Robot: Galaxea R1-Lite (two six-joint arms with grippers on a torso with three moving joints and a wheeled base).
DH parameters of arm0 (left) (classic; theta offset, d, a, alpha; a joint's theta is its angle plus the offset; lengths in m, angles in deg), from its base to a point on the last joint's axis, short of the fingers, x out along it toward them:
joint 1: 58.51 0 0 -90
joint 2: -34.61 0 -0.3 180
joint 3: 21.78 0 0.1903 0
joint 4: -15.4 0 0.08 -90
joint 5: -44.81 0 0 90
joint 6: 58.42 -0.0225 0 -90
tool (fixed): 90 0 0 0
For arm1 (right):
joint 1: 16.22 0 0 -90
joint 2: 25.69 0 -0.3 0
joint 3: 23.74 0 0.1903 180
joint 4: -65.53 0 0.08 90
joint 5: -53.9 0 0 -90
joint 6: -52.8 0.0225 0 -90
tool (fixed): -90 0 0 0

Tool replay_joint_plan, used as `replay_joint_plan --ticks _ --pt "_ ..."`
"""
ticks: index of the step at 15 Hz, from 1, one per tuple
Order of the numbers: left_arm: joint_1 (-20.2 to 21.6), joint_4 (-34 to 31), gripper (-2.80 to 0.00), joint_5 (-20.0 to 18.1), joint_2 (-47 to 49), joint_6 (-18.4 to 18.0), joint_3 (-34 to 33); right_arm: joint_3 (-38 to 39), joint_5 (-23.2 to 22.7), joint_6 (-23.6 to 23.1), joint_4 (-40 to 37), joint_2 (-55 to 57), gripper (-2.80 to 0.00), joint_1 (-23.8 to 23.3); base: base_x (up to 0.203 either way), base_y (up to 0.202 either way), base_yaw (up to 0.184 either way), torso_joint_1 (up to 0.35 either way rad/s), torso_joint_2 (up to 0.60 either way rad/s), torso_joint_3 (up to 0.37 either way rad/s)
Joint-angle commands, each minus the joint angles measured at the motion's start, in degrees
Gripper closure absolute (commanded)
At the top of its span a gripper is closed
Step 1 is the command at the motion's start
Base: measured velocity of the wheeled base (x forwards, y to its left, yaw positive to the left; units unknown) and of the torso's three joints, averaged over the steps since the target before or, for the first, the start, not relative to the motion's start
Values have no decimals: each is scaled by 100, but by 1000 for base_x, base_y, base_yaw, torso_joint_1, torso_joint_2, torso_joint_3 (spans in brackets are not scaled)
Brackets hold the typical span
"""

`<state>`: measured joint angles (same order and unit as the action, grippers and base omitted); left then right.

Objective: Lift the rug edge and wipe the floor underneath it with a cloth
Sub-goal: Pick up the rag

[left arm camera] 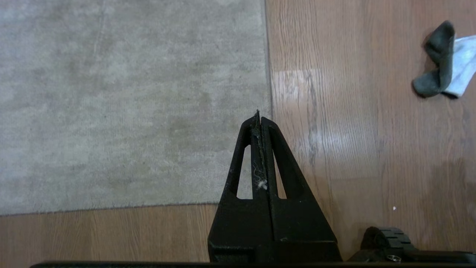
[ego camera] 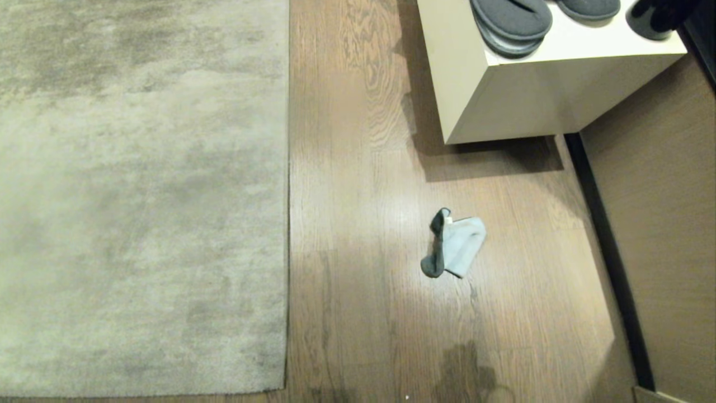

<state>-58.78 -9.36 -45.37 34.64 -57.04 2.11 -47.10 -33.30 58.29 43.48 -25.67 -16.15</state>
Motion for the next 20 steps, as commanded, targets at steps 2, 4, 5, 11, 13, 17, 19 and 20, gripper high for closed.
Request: replay_joint_plan --ticks 2,4,5,11,13,17,19,20 --pt "0 -1 0 0 6 2 5 0 1 5 0 6 0 1 0 0 0 2 0 -195" --pt "0 -1 0 0 6 2 9 0 1 5 0 6 0 1 0 0 0 4 3 -194" --pt "0 -1 0 0 8 2 0 0 1 5 0 6 0 1 0 0 0 -2 -1 -196" --pt "0 -1 0 0 15 2 0 0 1 5 0 6 0 1 0 0 0 1 3 -198" --pt "0 -1 0 0 15 2 0 0 1 5 0 6 0 1 0 0 0 2 2 -198" --pt "0 -1 0 0 33 2 0 0 1 5 0 6 0 1 0 0 0 3 2 -194" --pt "0 -10 0 0 33 2 9 0 1 5 0 6 0 1 0 0 0 1 6 -203" --pt "0 -10 0 0 33 2 9 0 1 5 0 6 0 1 0 0 0 3 6 -205"
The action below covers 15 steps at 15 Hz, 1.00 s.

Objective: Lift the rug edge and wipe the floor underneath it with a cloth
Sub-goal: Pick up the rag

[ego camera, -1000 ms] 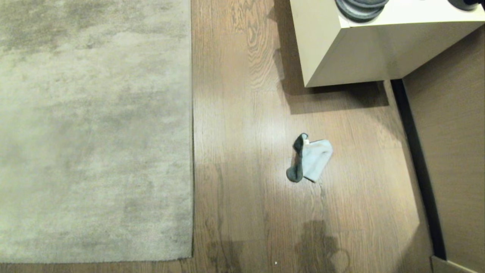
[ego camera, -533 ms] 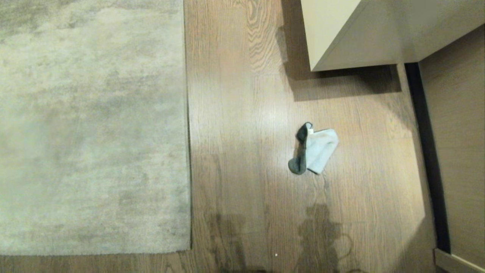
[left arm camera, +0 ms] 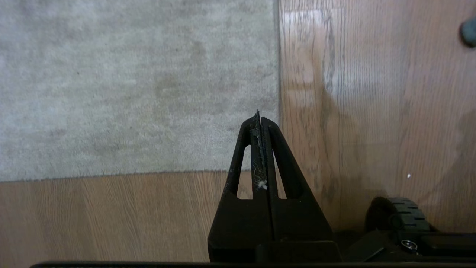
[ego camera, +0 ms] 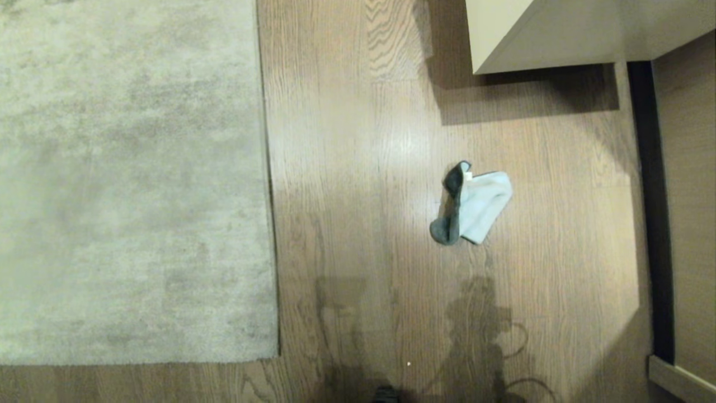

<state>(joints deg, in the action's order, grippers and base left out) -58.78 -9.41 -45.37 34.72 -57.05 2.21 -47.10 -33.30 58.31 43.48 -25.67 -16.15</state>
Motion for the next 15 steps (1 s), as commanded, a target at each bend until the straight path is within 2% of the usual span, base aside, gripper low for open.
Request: replay_joint_plan --ticks 1,15 --pt "0 -4 0 1 24 3 -1 0 1 3 0 6 0 1 0 0 0 2 2 -212" --pt "0 -4 0 1 -2 3 -1 0 1 3 0 6 0 1 0 0 0 2 2 -199"
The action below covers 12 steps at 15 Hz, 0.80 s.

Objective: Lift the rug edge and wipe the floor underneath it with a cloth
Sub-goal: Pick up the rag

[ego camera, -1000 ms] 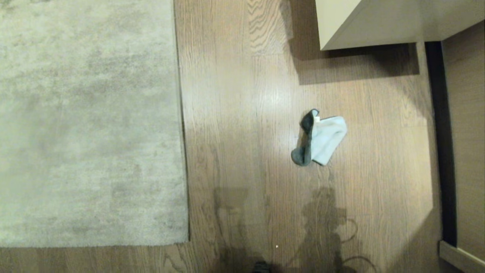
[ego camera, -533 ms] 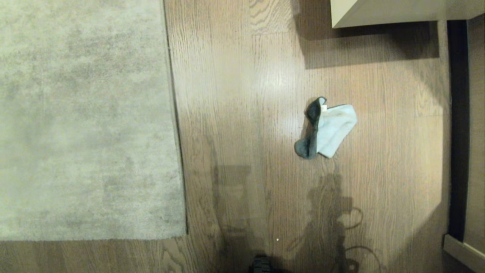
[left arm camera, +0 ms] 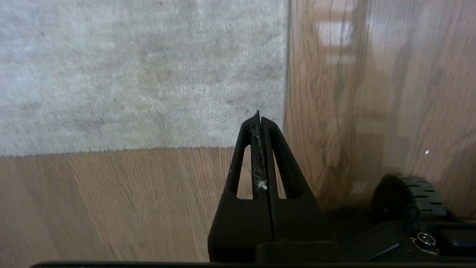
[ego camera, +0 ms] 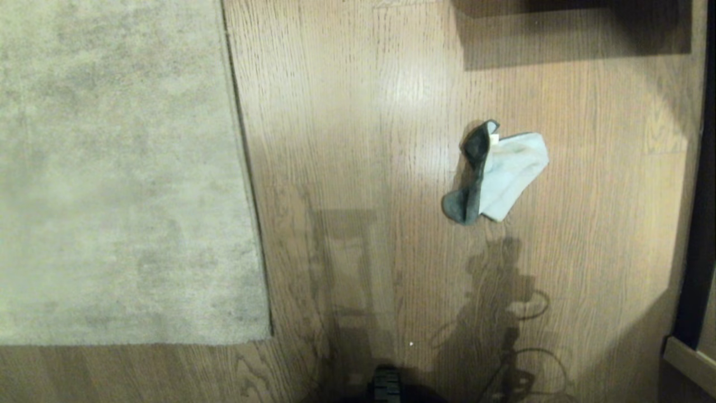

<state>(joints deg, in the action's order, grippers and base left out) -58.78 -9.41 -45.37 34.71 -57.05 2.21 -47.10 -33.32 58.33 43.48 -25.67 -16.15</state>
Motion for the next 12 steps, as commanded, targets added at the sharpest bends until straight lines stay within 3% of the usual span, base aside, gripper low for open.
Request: replay_joint_plan --ticks 1,5,12 --pt "0 -4 0 1 -1 3 -1 0 3 1 0 6 0 1 0 0 0 2 2 -195" --pt "0 -3 0 1 -1 3 -1 0 3 1 0 6 0 1 0 0 0 -1 2 -107" --pt "0 40 0 9 -1 -6 -18 0 3 1 0 6 0 1 0 0 0 0 0 0"
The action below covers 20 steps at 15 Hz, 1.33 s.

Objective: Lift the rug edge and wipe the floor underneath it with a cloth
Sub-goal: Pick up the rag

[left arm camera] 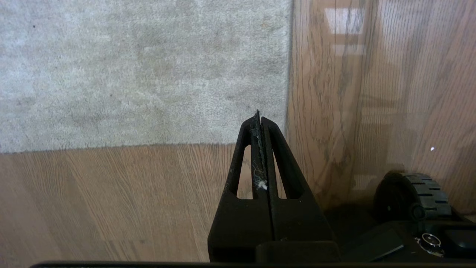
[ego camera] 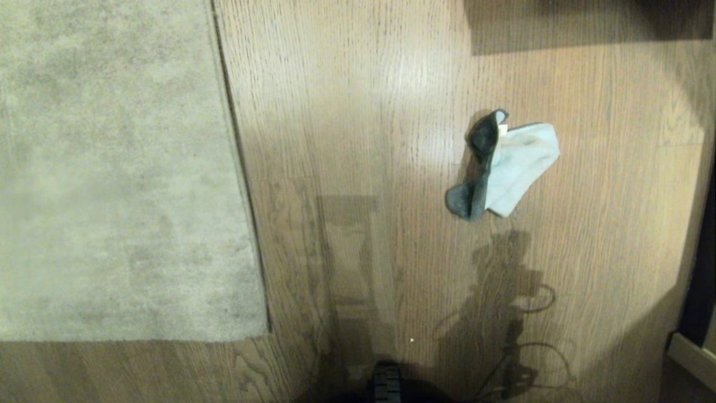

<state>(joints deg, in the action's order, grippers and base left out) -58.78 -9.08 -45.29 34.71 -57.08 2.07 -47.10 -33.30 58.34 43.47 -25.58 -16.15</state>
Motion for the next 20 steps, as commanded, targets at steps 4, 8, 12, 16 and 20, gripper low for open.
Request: replay_joint_plan --ticks 4,8,12,16,20 --pt "0 7 0 1 -1 -2 -5 0 1 0 2 -2 0 1 0 0 0 0 0 0" --pt "0 7 0 1 -1 -2 -5 0 1 0 2 -2 0 1 0 0 0 0 0 0" --pt "0 7 0 1 -1 -2 -5 0 1 -27 1 -3 0 1 0 0 0 0 0 0" --pt "0 7 0 1 -1 -2 -5 0 8 -271 -33 -11 0 1 0 0 0 0 0 0" --pt "0 7 0 1 -1 -2 -5 -2 -190 -893 42 237 0 1 0 0 0 0 0 0"
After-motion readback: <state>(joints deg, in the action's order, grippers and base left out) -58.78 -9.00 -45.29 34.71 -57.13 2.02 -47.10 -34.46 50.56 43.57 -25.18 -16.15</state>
